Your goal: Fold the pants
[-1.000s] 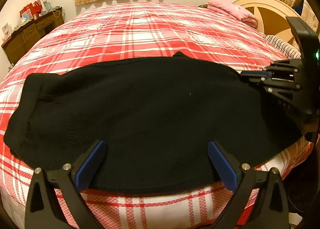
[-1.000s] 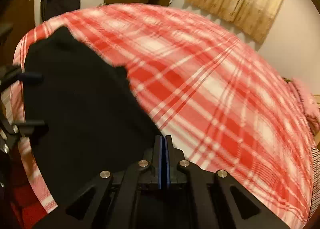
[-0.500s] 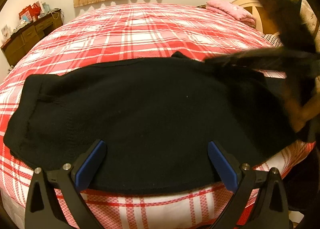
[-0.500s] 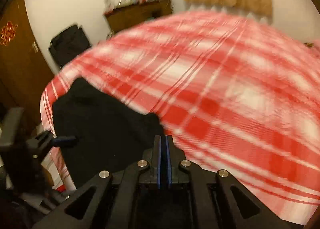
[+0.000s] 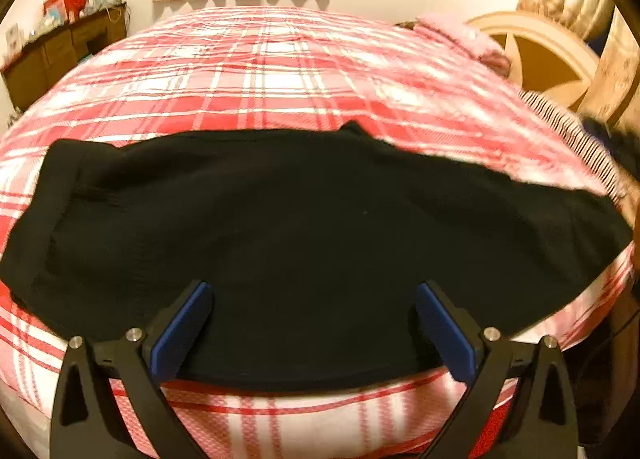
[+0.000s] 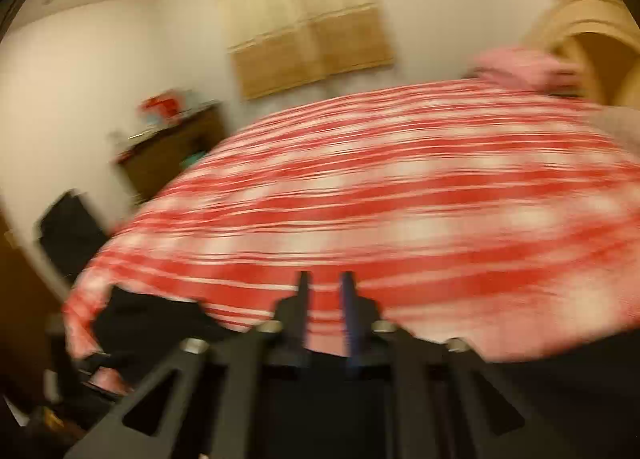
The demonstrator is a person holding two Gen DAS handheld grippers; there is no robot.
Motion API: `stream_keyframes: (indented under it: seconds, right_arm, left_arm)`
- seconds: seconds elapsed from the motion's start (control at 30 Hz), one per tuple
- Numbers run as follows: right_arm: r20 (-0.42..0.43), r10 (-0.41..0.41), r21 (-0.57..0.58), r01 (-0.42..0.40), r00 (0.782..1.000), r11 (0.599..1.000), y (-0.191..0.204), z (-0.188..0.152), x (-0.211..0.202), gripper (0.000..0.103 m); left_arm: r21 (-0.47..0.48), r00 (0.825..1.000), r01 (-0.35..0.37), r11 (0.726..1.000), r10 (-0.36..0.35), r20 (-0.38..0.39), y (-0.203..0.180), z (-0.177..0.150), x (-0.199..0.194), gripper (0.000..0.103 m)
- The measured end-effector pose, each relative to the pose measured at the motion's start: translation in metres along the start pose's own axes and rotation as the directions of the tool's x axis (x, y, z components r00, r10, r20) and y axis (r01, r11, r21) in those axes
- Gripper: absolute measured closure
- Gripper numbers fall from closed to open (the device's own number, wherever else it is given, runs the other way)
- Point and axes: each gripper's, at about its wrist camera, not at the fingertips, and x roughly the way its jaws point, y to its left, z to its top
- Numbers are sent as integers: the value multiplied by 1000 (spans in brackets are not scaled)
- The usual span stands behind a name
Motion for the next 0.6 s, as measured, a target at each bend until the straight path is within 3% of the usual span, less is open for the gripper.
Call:
stream_keyframes:
  seconds: [0.03,0.13,0.23,0.27,0.33,0.43,0.6]
  right_arm:
    - [13,-78,38,77,997,996,-30,-3,-18,38]
    - [4,-213,54,213,977,976,-87,-1,-48,38]
    - [-104,-280,-9,281,954,960,-130,2,-51,39]
    - [-127,-290,-45,286,949,957,-133,1,-48,40]
    - [-183,-325,-152,300,928,942,-130,-5,-36,66]
    - [-301,-379,-198,331,875,922,-135,-24,-6,68]
    - [-249,-397,-105,383,883,918,-146,-27,8,68]
  left_arm:
    - [-6,1000,7,1000,-7,-3,-1,1,-1,0]
    - [3,1000,-8,1000,8,-18,-5,3,1,0]
    - [9,1000,-24,1000,24,-14,-13,4,-1,0]
    - [11,1000,-29,1000,29,-6,-16,5,-2,0]
    - [28,999,-37,999,37,10,-24,6,-4,0]
    - [74,999,-54,996,54,6,-40,8,-2,0]
    - [109,998,-61,992,64,-27,-48,8,6,0]
